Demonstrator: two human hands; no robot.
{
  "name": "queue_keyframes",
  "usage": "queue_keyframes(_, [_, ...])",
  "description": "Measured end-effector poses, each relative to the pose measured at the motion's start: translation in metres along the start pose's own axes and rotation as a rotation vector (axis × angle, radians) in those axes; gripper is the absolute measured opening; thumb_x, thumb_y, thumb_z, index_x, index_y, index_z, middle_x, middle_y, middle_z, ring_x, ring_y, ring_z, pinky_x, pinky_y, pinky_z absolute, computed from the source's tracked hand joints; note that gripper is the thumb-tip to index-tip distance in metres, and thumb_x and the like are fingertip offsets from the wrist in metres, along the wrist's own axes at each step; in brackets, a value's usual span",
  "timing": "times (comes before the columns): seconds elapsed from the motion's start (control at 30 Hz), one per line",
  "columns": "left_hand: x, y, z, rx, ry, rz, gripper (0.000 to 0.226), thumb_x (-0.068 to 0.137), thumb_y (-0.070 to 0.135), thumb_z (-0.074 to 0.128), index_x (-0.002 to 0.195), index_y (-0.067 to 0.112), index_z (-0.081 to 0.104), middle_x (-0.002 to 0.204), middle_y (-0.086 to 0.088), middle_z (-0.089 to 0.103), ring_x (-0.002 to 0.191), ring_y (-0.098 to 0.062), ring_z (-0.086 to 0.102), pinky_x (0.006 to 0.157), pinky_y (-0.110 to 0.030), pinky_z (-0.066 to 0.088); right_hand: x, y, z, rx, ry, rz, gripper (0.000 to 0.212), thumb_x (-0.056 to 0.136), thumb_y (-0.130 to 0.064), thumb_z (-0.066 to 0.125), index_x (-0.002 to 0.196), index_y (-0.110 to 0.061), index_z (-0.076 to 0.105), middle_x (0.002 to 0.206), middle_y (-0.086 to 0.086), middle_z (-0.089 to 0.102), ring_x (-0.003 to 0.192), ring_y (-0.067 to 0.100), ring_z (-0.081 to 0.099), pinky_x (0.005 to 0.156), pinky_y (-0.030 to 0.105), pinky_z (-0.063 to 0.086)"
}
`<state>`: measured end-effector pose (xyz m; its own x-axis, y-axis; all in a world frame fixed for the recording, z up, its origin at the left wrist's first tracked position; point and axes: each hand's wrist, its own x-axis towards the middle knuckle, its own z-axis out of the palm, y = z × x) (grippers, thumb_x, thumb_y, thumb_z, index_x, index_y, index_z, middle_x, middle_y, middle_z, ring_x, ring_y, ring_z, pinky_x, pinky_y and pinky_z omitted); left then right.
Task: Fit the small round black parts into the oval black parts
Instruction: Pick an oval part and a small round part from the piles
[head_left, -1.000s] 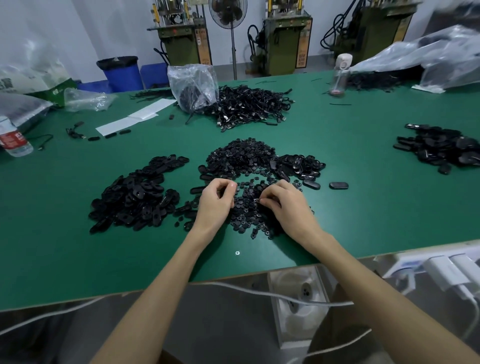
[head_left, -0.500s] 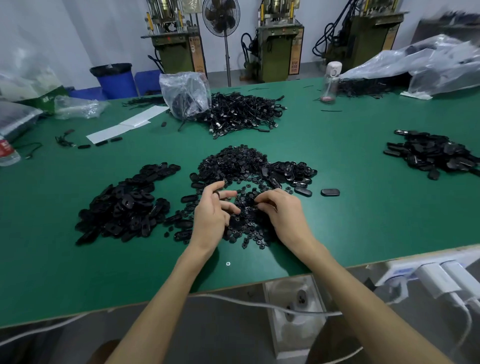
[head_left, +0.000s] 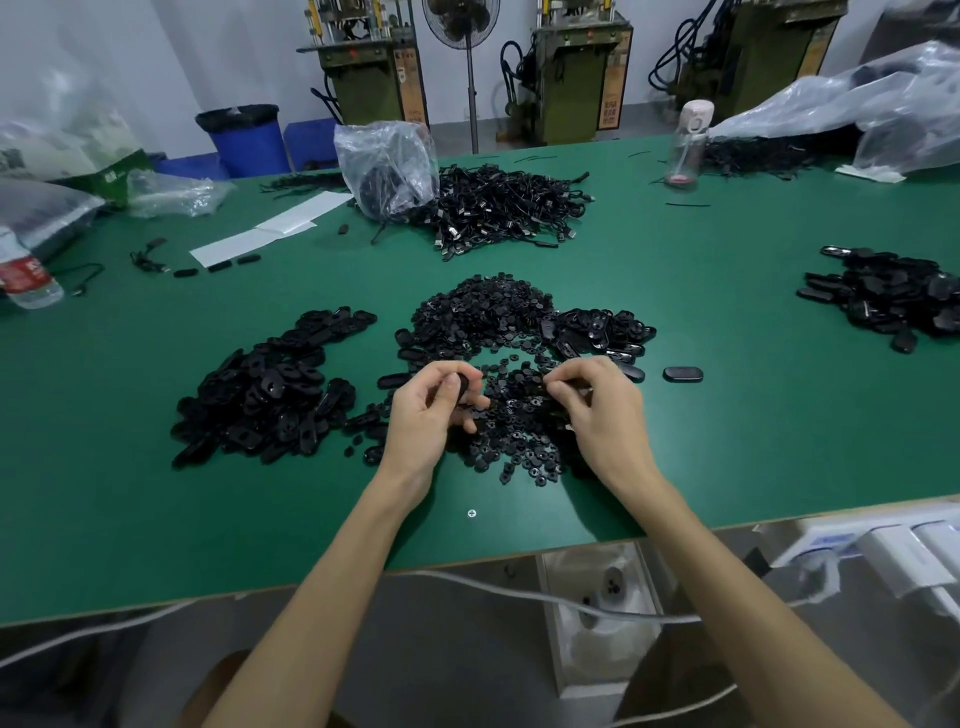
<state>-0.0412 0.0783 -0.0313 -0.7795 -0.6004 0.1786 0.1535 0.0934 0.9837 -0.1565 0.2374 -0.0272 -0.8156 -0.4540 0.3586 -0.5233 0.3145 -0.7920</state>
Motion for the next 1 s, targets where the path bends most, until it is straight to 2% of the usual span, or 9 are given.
queue_keyframes(0.1, [0.000, 0.000, -0.001, 0.022, 0.006, -0.008, 0.023, 0.109, 0.006, 0.049, 0.108, 0.005, 0.071, 0.094, -0.008, 0.070, 0.082, -0.017, 0.070, 0.061, -0.027, 0.053, -0.001, 0.001, 0.003, -0.108, 0.018, -0.052, 0.007, 0.099, -0.016, 0.067, 0.097, -0.020, 0.072, 0.111, -0.009, 0.064, 0.110, 0.013, 0.044, 0.092, 0.028, 0.028])
queue_keyframes(0.2, [0.000, 0.000, 0.000, 0.048, -0.009, -0.009, 0.022, 0.108, 0.009, 0.053, 0.111, 0.007, 0.074, 0.088, -0.009, 0.073, 0.069, -0.015, 0.065, 0.051, -0.023, 0.046, -0.002, 0.001, 0.006, -0.161, -0.017, -0.063, 0.007, 0.102, -0.022, 0.063, 0.097, -0.026, 0.066, 0.103, -0.014, 0.062, 0.107, 0.011, 0.042, 0.088, 0.026, 0.018])
queue_keyframes(0.33, [-0.001, 0.001, 0.003, 0.012, -0.055, -0.051, 0.017, 0.106, 0.013, 0.059, 0.110, 0.011, 0.075, 0.089, -0.008, 0.077, 0.050, -0.012, 0.058, 0.041, -0.016, 0.034, -0.003, 0.002, 0.009, -0.206, -0.018, -0.090, 0.006, 0.102, -0.025, 0.064, 0.099, -0.022, 0.068, 0.089, -0.013, 0.063, 0.097, 0.016, 0.048, 0.088, 0.027, 0.019])
queue_keyframes(0.43, [-0.002, 0.003, 0.003, -0.015, -0.085, -0.056, 0.015, 0.103, 0.012, 0.064, 0.113, 0.009, 0.075, 0.095, -0.012, 0.079, 0.050, -0.013, 0.060, 0.042, -0.014, 0.036, -0.003, 0.002, 0.010, -0.267, -0.006, -0.114, 0.010, 0.100, -0.025, 0.065, 0.103, -0.018, 0.072, 0.094, -0.007, 0.070, 0.099, 0.021, 0.050, 0.088, 0.030, 0.022])
queue_keyframes(0.53, [-0.002, 0.003, 0.003, 0.029, -0.097, -0.023, 0.018, 0.104, 0.009, 0.060, 0.116, 0.007, 0.073, 0.100, -0.012, 0.079, 0.062, -0.016, 0.067, 0.043, -0.019, 0.035, -0.003, 0.003, 0.009, -0.314, 0.005, -0.110, 0.014, 0.101, -0.023, 0.065, 0.107, -0.017, 0.075, 0.105, 0.000, 0.073, 0.105, 0.025, 0.051, 0.088, 0.032, 0.023])
queue_keyframes(0.67, [0.000, 0.001, 0.003, 0.034, -0.064, -0.008, 0.026, 0.104, -0.005, 0.052, 0.123, 0.001, 0.069, 0.105, -0.011, 0.079, 0.078, -0.019, 0.072, 0.059, -0.025, 0.054, -0.001, 0.004, 0.005, -0.259, 0.041, -0.033, 0.010, 0.097, -0.024, 0.070, 0.104, -0.022, 0.077, 0.104, 0.000, 0.069, 0.104, 0.021, 0.044, 0.084, 0.031, 0.020])
queue_keyframes(0.8, [0.002, -0.002, 0.002, 0.018, -0.100, -0.018, 0.033, 0.104, -0.010, 0.048, 0.130, -0.001, 0.067, 0.113, -0.017, 0.076, 0.091, -0.026, 0.077, 0.077, -0.029, 0.061, 0.000, 0.002, -0.001, -0.113, 0.015, 0.015, 0.009, 0.092, -0.016, 0.076, 0.100, -0.021, 0.078, 0.102, 0.000, 0.070, 0.104, 0.024, 0.056, 0.095, 0.040, 0.041])
queue_keyframes(0.93, [0.002, -0.004, 0.003, 0.029, -0.150, -0.015, 0.037, 0.105, -0.012, 0.042, 0.137, -0.006, 0.060, 0.121, -0.018, 0.073, 0.105, -0.027, 0.076, 0.090, -0.031, 0.060, -0.003, -0.002, -0.006, 0.074, -0.004, -0.022, 0.021, 0.089, -0.001, 0.075, 0.098, -0.020, 0.076, 0.099, -0.001, 0.069, 0.087, 0.001, 0.061, 0.082, 0.014, 0.047])
queue_keyframes(1.0, [0.002, -0.004, 0.003, 0.023, -0.162, -0.015, 0.039, 0.105, -0.014, 0.040, 0.138, -0.007, 0.058, 0.125, -0.019, 0.071, 0.111, -0.026, 0.074, 0.095, -0.031, 0.059, -0.004, -0.002, -0.005, 0.103, -0.052, -0.048, 0.024, 0.088, 0.000, 0.075, 0.097, -0.022, 0.076, 0.098, -0.004, 0.069, 0.087, 0.002, 0.062, 0.079, 0.009, 0.043])
